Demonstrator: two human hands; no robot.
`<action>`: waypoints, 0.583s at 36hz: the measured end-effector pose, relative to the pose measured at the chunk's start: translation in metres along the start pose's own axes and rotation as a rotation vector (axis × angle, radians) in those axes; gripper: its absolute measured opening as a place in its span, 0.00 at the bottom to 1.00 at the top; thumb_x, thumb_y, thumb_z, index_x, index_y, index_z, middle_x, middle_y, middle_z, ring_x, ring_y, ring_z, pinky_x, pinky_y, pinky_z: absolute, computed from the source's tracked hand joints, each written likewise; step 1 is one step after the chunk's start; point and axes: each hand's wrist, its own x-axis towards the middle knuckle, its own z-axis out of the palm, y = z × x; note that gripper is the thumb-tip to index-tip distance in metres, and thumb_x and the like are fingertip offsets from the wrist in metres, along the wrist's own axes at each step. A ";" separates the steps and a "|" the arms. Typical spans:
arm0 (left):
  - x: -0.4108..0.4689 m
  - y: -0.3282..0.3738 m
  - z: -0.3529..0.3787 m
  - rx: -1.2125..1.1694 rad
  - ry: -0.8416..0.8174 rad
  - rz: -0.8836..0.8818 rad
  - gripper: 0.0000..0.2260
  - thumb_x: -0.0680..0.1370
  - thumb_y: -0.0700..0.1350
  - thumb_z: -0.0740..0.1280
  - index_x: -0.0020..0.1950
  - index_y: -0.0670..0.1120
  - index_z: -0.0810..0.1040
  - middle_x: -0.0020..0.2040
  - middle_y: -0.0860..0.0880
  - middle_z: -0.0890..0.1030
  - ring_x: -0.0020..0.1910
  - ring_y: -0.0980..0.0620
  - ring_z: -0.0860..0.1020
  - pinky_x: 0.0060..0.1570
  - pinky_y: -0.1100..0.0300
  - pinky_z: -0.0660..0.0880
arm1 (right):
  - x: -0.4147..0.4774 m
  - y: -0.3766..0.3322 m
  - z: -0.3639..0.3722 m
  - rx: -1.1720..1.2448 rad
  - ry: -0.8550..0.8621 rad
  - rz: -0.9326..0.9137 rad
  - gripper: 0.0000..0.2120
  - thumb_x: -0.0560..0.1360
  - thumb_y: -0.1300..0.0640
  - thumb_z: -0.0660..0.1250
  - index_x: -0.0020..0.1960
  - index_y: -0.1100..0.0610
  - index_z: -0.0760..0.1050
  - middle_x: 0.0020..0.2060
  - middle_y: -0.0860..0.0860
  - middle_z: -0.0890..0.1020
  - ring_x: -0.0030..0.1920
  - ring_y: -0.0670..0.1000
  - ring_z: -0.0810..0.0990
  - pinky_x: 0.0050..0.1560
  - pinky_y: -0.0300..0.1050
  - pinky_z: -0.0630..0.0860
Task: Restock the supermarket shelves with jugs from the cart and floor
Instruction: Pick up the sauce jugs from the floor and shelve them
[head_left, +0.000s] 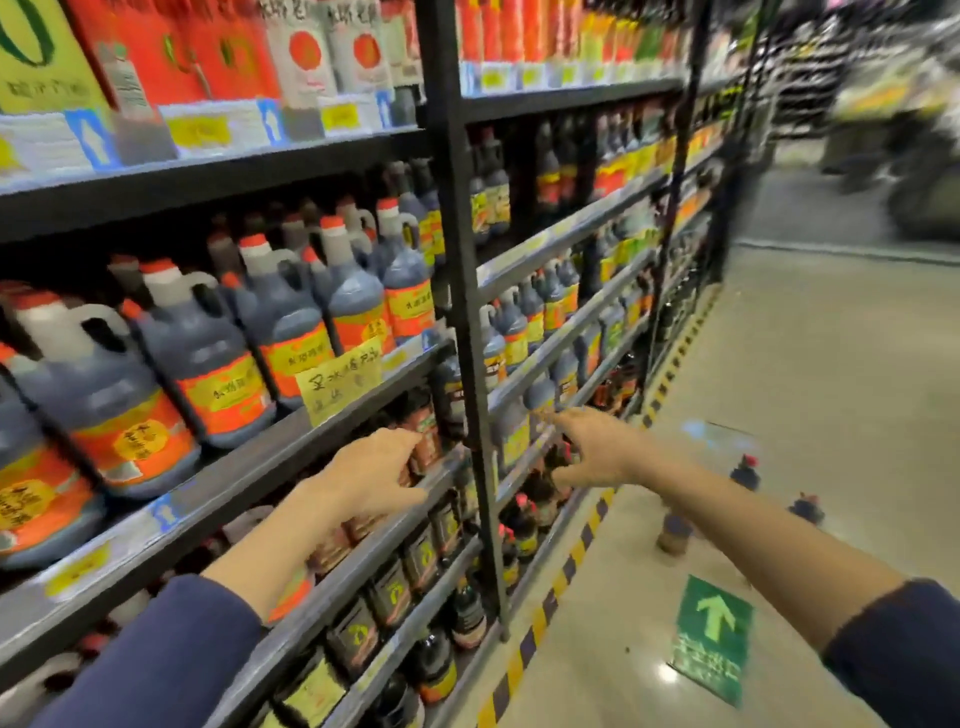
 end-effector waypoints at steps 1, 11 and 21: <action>0.014 0.004 -0.001 0.005 0.005 0.046 0.35 0.74 0.61 0.64 0.76 0.46 0.59 0.72 0.47 0.67 0.70 0.48 0.66 0.65 0.52 0.70 | -0.004 0.009 -0.001 -0.004 0.001 0.043 0.35 0.74 0.43 0.65 0.73 0.60 0.60 0.69 0.58 0.68 0.69 0.57 0.66 0.67 0.52 0.67; 0.118 0.062 -0.003 0.074 -0.056 0.417 0.30 0.75 0.57 0.66 0.72 0.45 0.64 0.68 0.48 0.71 0.67 0.49 0.70 0.62 0.52 0.72 | -0.050 0.065 0.010 0.077 0.051 0.458 0.33 0.74 0.46 0.66 0.72 0.61 0.61 0.66 0.57 0.70 0.65 0.57 0.69 0.64 0.48 0.68; 0.164 0.122 0.013 0.110 -0.161 0.650 0.34 0.75 0.59 0.66 0.76 0.48 0.57 0.74 0.49 0.64 0.71 0.49 0.65 0.67 0.52 0.68 | -0.103 0.079 0.035 0.152 0.084 0.711 0.31 0.72 0.46 0.68 0.70 0.60 0.66 0.64 0.56 0.72 0.63 0.55 0.71 0.64 0.50 0.70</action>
